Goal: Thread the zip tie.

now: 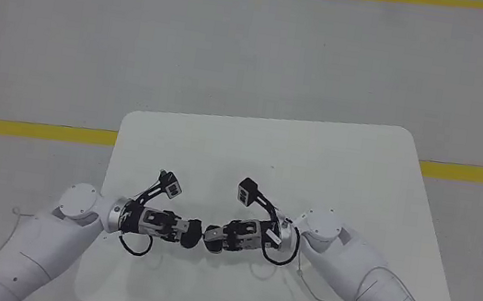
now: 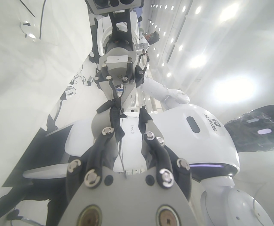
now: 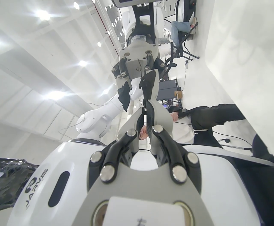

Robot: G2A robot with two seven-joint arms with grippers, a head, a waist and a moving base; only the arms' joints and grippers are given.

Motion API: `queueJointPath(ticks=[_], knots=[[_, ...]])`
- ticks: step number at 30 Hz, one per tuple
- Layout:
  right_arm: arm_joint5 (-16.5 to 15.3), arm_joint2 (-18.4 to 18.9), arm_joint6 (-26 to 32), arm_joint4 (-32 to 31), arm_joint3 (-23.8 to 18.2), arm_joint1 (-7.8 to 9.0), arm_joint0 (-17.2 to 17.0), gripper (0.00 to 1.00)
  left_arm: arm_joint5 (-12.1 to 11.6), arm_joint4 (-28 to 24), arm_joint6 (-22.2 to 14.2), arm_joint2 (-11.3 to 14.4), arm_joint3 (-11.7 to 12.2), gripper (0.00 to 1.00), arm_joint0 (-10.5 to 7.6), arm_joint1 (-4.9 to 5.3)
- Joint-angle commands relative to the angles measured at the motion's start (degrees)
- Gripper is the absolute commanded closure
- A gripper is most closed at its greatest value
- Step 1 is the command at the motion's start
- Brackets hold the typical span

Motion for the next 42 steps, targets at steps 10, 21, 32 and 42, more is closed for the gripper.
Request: queueJointPath(ticks=[10, 21, 32, 42], knots=[[0.4, 0.5, 0.2, -0.5, -0.1, -0.25, -0.4, 1.0, 0.2, 0.4, -0.2, -0.2, -0.2, 0.91, 0.19, -0.08], [0.5, 1.1, 0.2, -0.8, -0.3, -0.46, -0.7, 1.0, 0.7, 1.0, -0.2, -0.2, -0.3, 0.93, 0.24, -0.2], [0.4, 1.7, 0.5, -0.9, -0.3, -0.66, -1.0, 1.0, 1.0, 1.5, -0.1, -0.3, -0.2, 0.94, 0.34, -0.29], [0.5, 2.0, 0.7, -0.9, -0.3, -0.86, -1.3, 1.0, 1.1, 1.6, 0.0, -0.2, -0.2, 1.0, 0.36, -0.41]])
